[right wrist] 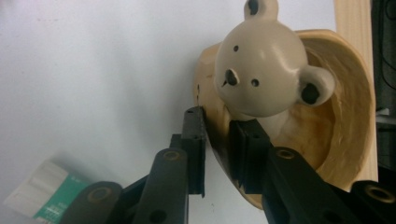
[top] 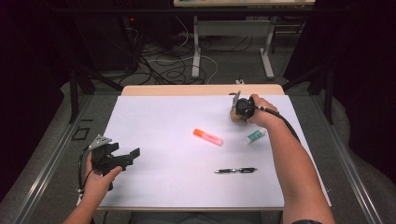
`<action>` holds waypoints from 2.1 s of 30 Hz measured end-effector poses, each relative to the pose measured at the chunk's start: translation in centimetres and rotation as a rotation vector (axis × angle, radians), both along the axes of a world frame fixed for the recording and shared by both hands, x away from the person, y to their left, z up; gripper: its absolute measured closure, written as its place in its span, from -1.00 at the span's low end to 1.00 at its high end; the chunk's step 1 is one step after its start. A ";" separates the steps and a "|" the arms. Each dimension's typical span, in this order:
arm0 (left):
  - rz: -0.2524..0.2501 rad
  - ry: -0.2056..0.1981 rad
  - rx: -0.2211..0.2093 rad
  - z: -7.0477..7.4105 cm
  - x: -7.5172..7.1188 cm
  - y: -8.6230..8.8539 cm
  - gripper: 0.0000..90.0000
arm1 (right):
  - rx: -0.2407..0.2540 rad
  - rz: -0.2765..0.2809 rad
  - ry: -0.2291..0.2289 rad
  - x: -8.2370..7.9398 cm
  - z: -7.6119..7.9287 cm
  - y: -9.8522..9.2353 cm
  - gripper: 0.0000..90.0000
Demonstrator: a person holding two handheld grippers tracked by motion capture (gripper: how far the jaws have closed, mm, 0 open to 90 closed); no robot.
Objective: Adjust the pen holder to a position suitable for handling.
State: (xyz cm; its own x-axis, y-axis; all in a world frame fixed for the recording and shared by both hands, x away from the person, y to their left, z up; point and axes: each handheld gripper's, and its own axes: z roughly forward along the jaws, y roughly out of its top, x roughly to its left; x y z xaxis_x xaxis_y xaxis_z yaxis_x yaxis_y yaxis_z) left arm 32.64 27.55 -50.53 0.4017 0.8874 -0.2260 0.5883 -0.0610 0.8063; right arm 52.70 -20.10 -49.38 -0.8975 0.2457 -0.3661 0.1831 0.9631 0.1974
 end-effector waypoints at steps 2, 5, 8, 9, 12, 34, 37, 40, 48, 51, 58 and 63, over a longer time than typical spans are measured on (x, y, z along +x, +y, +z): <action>-0.001 0.001 0.000 0.0 0.0 0.0 -0.94 | 0.012 0.012 0.001 0.0 0.0 0.0 0.79; 0.002 -0.003 0.001 0.0 0.0 0.0 -0.94 | 0.002 0.004 0.022 0.0 0.1 0.0 0.81; 0.003 -0.003 0.001 0.0 0.0 0.0 -0.94 | 0.000 0.000 0.028 -0.1 0.1 0.0 0.82; 0.004 -0.002 0.000 0.0 0.0 0.0 -0.94 | 0.006 -0.001 0.030 -0.1 0.1 0.0 0.83; 0.005 -0.002 -0.002 0.0 0.0 0.0 -0.94 | 0.016 0.004 0.026 -0.2 0.1 -0.1 0.83; 0.007 -0.001 0.000 -0.1 0.1 -0.1 -0.94 | 0.099 -0.001 0.021 -2.2 2.1 1.4 0.83; 0.008 -0.004 -0.002 -0.1 0.0 -0.2 -0.94 | 0.110 -0.015 0.025 -2.7 2.4 2.0 0.83; 0.007 -0.004 -0.002 0.0 0.0 -0.2 -0.94 | 0.107 -0.015 0.024 -3.2 2.7 2.7 0.83; 0.005 -0.005 0.001 0.0 0.0 -0.2 -0.94 | 0.127 0.010 0.024 -4.5 3.2 4.6 0.83; 0.005 -0.005 0.000 0.0 0.0 -0.3 -0.94 | 0.137 0.007 0.036 -5.0 3.3 5.5 0.84; -0.001 -0.001 0.001 0.0 0.0 -0.2 -0.94 | 0.142 0.049 0.052 -6.3 3.7 7.9 0.84; -0.001 -0.003 -0.002 0.0 0.0 -0.3 -0.94 | 0.145 0.079 0.071 -7.4 3.9 9.7 0.84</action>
